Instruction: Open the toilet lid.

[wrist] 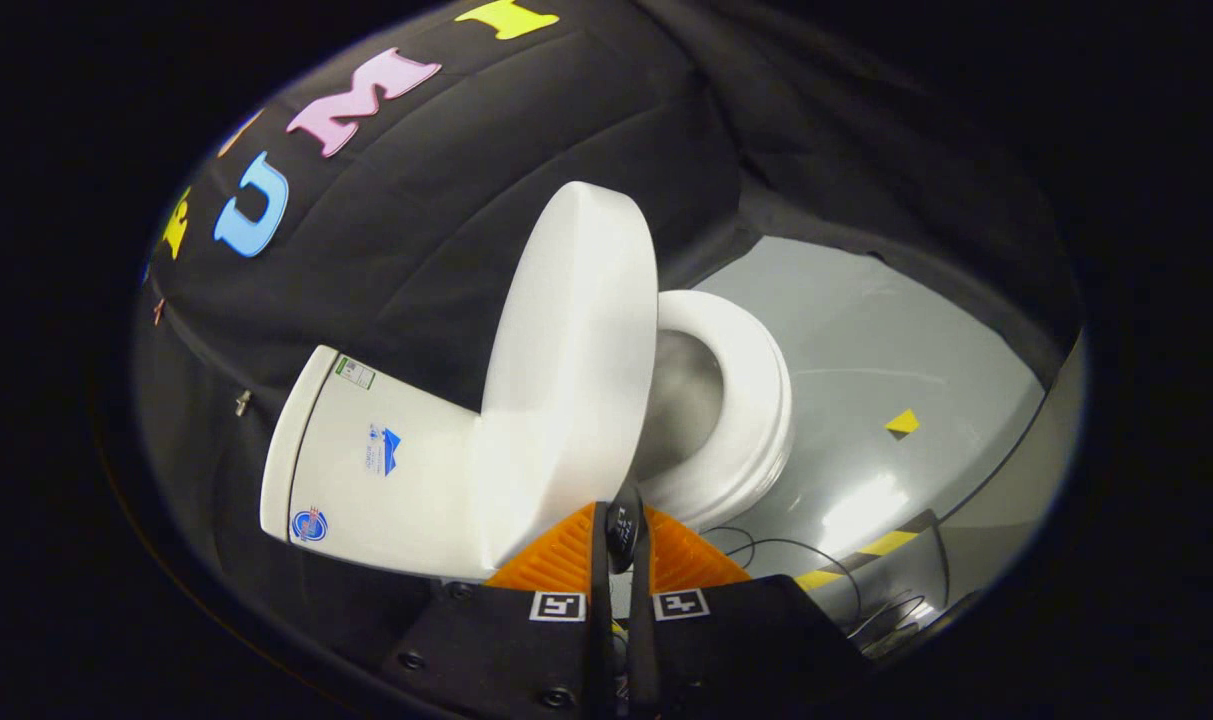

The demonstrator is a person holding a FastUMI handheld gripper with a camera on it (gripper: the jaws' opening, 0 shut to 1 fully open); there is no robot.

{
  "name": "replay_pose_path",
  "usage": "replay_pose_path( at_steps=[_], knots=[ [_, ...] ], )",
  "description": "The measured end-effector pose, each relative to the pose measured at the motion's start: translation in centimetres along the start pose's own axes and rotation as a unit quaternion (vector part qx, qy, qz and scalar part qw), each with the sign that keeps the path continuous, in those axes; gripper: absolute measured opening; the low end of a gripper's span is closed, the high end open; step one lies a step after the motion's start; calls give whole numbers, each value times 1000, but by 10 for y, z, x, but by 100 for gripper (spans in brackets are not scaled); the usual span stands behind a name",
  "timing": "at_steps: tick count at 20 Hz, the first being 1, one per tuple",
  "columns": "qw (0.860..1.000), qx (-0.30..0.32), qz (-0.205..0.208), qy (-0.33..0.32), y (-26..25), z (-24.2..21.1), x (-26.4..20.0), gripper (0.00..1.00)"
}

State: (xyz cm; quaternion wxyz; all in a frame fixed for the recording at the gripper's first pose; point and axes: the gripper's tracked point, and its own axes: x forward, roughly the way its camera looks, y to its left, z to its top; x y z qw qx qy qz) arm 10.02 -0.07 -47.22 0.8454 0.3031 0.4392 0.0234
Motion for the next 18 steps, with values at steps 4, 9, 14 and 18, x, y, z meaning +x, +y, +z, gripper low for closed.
replay_pose_path(
  at_steps=[4,9,14,18],
  knots=[
    [997,-48,-50,-28,32,8,-19,10],
    [992,-75,-83,-56,66,10,-35,9],
    [986,-104,-101,-78,103,8,-45,7],
    [980,-131,-111,-98,140,3,-53,7]
  ],
)
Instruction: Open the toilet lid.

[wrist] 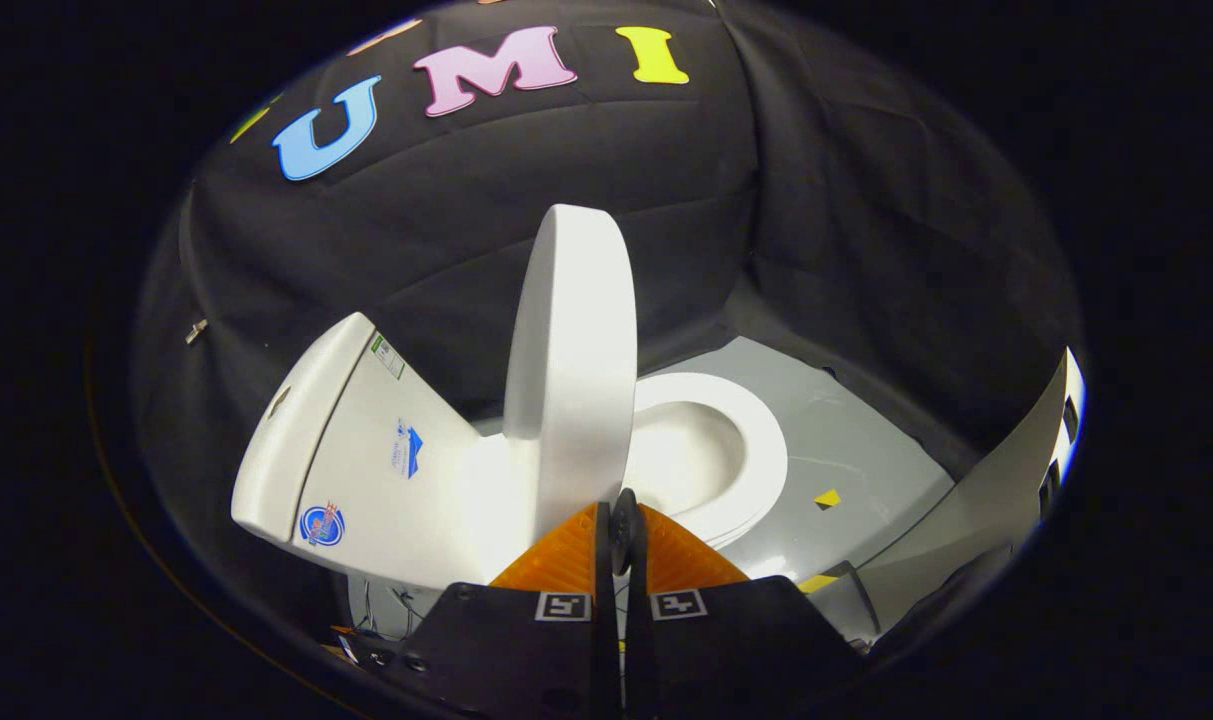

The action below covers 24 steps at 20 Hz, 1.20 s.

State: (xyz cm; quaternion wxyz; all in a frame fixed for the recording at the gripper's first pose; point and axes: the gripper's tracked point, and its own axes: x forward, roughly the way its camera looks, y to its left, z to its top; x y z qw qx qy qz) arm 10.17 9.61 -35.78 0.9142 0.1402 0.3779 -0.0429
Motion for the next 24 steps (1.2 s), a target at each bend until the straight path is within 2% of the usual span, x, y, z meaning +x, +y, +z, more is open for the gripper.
replay_pose_path(
  at_steps=[9,14,19,24],
  knots=[
    [992,-93,-40,-71,80,1,-26,7],
    [983,-145,-44,-104,119,-6,-32,7],
    [977,-172,-38,-120,149,-15,-36,8],
    [973,-200,-10,-116,182,-29,-38,10]
  ],
)
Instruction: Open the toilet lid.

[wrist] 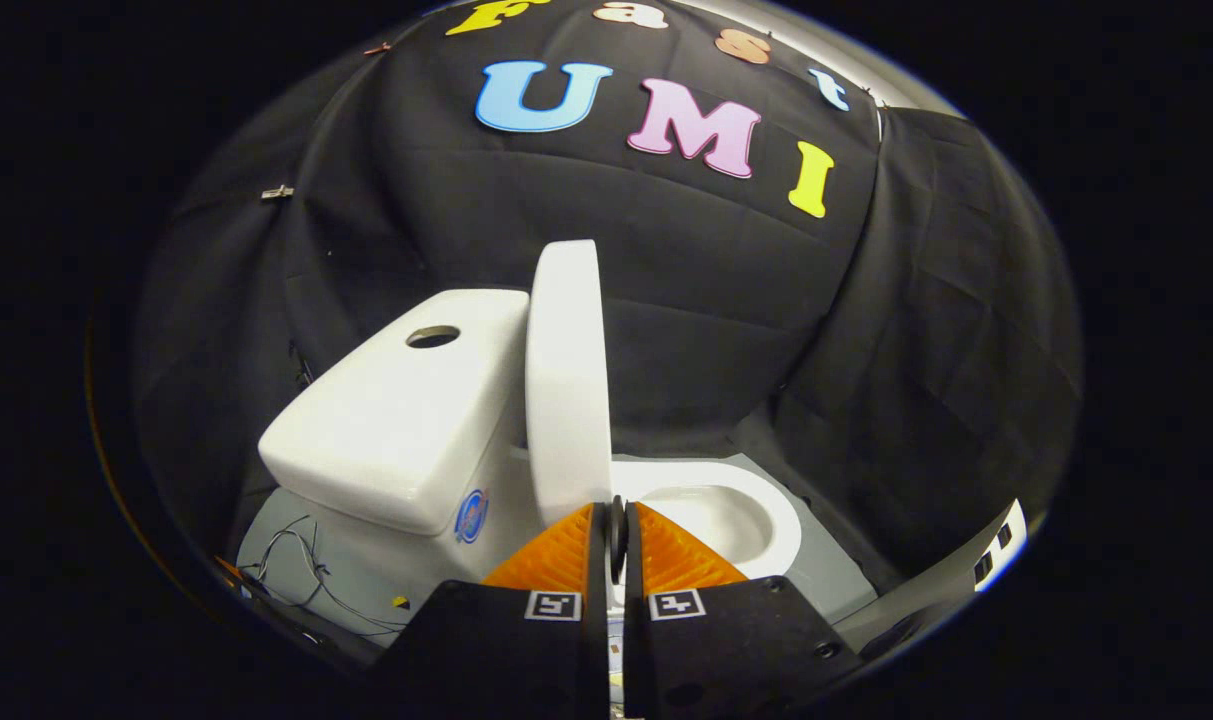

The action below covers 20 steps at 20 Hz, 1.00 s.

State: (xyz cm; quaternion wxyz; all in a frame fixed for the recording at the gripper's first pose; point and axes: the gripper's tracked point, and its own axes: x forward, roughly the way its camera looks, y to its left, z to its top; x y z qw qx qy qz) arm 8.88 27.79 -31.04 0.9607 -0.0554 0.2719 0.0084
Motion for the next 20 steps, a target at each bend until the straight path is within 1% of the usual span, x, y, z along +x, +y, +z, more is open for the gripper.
replay_pose_path(
  at_steps=[1,5,11,12,13,14,16,18,19,20],
  knots=[
    [1000,-2,8,0,5,0,-1,11],
    [1000,-14,11,-3,17,-1,-4,12],
    [1000,-23,13,-4,17,1,-3,12],
    [999,-19,25,-7,20,2,-3,12],
    [999,-17,39,-6,24,0,-1,15],
    [999,-16,48,-6,27,-1,-3,20],
    [998,-32,59,-5,27,-4,-6,52],
    [997,-52,42,-29,16,2,-14,83],
    [997,-51,38,-43,13,5,-18,99],
    [997,-49,41,-54,11,9,-22,99]
  ],
)
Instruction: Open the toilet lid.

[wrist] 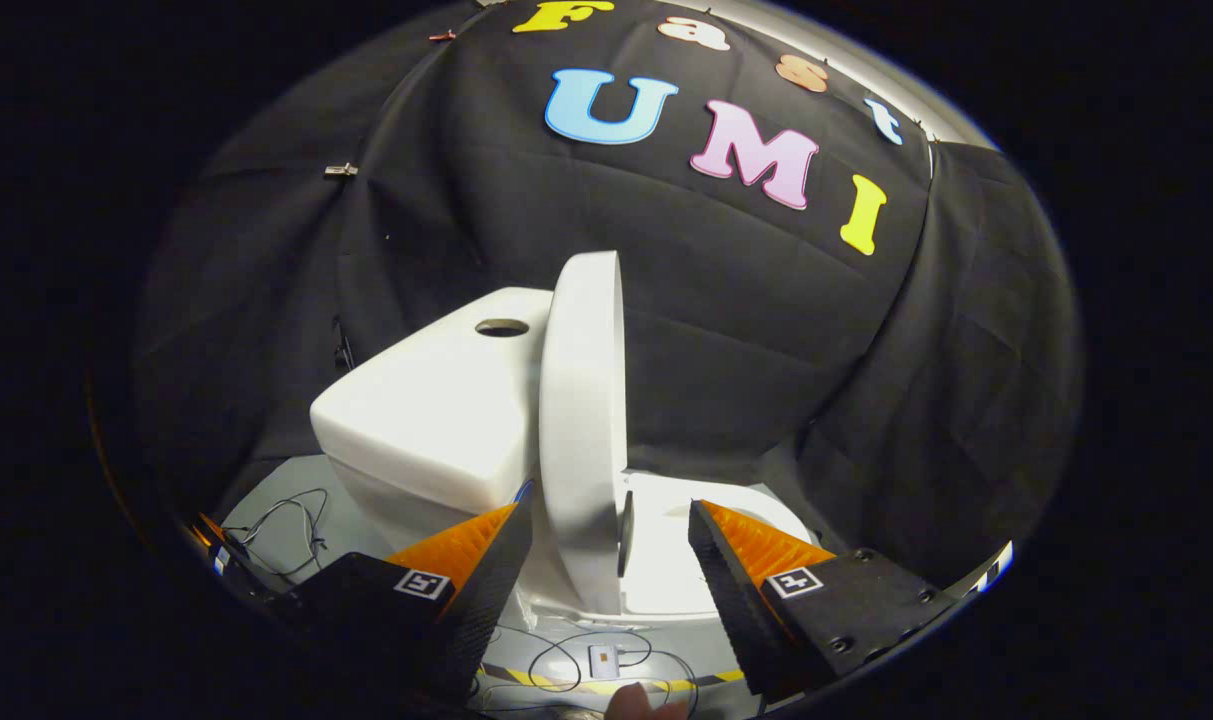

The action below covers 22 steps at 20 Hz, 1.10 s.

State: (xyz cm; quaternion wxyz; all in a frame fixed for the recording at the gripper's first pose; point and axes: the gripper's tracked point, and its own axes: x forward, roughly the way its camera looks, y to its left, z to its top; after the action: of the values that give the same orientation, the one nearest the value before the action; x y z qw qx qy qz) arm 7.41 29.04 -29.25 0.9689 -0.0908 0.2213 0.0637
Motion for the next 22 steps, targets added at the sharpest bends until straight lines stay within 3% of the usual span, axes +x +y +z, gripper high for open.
replay_pose_path(
  at_steps=[8,22],
  knots=[
    [998,24,27,-53,-19,43,-26,99],
    [993,54,19,-103,-66,99,-60,99]
  ],
)
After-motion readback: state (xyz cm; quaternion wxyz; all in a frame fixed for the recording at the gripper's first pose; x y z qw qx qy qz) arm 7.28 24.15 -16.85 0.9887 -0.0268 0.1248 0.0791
